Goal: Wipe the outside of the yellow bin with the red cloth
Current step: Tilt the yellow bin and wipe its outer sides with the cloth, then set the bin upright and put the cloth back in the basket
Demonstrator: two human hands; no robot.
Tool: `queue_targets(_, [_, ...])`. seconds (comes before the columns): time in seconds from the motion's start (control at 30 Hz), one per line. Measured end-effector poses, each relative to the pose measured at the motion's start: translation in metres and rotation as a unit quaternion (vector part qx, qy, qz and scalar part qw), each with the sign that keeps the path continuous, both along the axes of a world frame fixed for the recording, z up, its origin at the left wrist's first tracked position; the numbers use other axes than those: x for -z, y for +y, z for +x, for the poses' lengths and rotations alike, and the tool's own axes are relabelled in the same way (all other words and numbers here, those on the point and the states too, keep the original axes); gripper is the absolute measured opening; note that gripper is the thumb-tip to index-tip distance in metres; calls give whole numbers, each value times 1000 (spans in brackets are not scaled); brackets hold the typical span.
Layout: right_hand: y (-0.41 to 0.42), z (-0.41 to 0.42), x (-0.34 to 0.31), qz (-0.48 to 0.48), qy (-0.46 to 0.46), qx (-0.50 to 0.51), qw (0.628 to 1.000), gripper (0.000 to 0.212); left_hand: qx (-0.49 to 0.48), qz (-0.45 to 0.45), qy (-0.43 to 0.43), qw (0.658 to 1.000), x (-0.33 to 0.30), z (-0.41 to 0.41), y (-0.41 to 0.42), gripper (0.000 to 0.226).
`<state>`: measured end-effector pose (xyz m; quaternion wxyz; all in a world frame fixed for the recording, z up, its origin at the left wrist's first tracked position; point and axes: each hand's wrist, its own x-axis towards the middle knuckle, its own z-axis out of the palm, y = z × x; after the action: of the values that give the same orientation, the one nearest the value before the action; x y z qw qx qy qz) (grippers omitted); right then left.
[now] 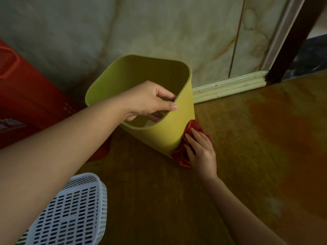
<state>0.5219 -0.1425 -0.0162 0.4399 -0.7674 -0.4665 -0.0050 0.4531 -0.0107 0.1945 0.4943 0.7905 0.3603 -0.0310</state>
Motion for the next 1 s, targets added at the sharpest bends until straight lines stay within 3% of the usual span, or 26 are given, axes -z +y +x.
queue_targets(0.2, [-13, -7, -6, 4, -26, -6, 1000, 27, -17, -18, -10, 1000, 5, 2, 0, 17])
queue_targets(0.4, [-24, -12, -11, 9, -57, -23, 998, 25, -19, 20, -39, 999, -6, -3, -14, 24])
queue_targets(0.47, [-31, -15, -12, 16, -45, -29, 998, 24, -59, 73, -133, 987, -10, -23, -23, 24])
queue_targets(0.53, [-37, -20, -14, 21, -25, -34, 999, 25, -154, 151, -283, 935, -7, -56, -40, 20])
queue_targets(0.6, [-43, -26, -18, 29, -12, -39, 999, 26, -235, 184, -350, 888, 9, -93, -62, 18])
queue_targets(0.67, [-46, -35, -25, 40, -4, -48, 998, 26, -271, 177, -302, 897, 38, -123, -80, 19])
queue_targets(0.73, [-47, -47, -32, 47, 5, -59, 997, 26, -254, 139, -203, 935, 69, -143, -87, 27])
queue_targets(0.83, [-47, -67, -42, 65, 12, -86, 994, 26, -163, 52, -77, 982, 102, -152, -91, 65])
queue_targets(0.9, [-46, -80, -48, 82, 24, -103, 991, 25, -124, 9, -62, 990, 115, -151, -92, 75])
queue_targets(1.0, [-44, -94, -57, 95, 34, -133, 986, 25, -114, -29, -105, 988, 127, -153, -93, 54])
